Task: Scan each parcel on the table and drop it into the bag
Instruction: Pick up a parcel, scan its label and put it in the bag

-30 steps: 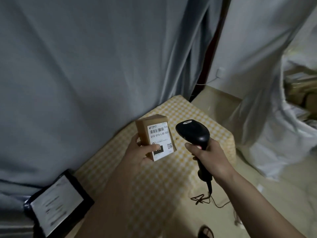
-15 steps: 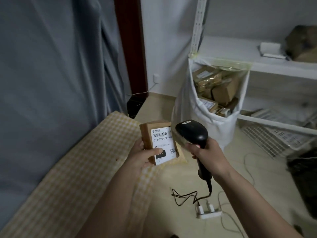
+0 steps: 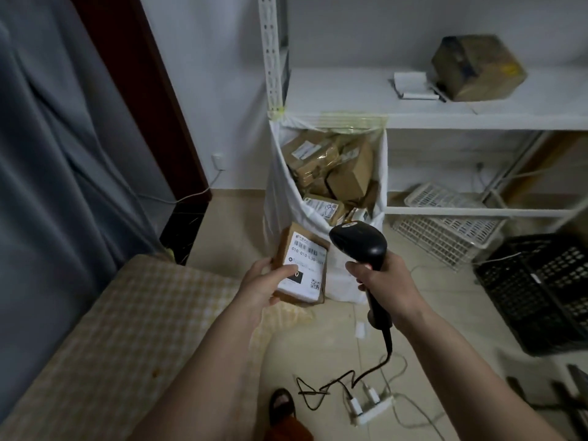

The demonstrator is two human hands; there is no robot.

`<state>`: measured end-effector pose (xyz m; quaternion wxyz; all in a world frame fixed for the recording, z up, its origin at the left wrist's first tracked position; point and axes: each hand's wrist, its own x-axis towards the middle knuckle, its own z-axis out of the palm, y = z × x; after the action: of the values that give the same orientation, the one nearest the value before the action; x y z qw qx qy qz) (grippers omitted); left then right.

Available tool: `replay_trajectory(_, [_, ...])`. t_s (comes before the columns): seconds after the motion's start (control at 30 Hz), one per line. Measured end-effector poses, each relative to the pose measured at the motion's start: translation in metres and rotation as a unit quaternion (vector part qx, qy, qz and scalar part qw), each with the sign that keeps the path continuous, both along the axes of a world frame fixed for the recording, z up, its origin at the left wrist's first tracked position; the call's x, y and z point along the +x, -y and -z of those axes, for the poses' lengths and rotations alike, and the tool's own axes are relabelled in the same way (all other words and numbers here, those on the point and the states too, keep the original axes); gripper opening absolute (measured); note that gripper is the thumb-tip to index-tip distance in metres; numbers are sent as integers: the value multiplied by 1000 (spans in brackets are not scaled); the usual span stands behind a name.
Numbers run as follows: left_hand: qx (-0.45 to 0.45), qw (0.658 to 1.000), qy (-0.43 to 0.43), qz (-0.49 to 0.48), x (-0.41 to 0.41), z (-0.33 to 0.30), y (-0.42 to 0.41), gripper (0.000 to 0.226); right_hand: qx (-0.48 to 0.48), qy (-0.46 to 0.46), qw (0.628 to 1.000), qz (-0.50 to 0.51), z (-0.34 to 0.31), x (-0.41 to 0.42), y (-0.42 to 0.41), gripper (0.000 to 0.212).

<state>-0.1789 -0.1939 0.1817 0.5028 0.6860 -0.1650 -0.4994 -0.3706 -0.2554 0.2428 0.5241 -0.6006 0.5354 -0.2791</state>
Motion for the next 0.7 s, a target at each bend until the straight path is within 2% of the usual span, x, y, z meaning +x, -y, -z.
replay_trajectory(0.1, [-13,1000,16,7,26,1,40,31,-8,-11,999,30,4,26,40,8])
replay_trajectory(0.13, [-19,999,24,15,34,1,54,24,-12,-19,999,44,5,34,52,9])
replay_trajectory(0.2, [-27,998,41,34,46,-1,80,27,-8,-24,997,78,9,47,75,14])
replay_trajectory(0.33, [-32,997,41,65,58,-3,128,46,2,-24,991,131,14,58,112,5])
replay_trajectory(0.5, [-15,993,36,112,50,0,178,51,21,-37,981,187,25,52,155,21])
replay_trajectory(0.7, [-10,978,134,162,31,15,241,55,52,-46,972,224,41,37,229,3])
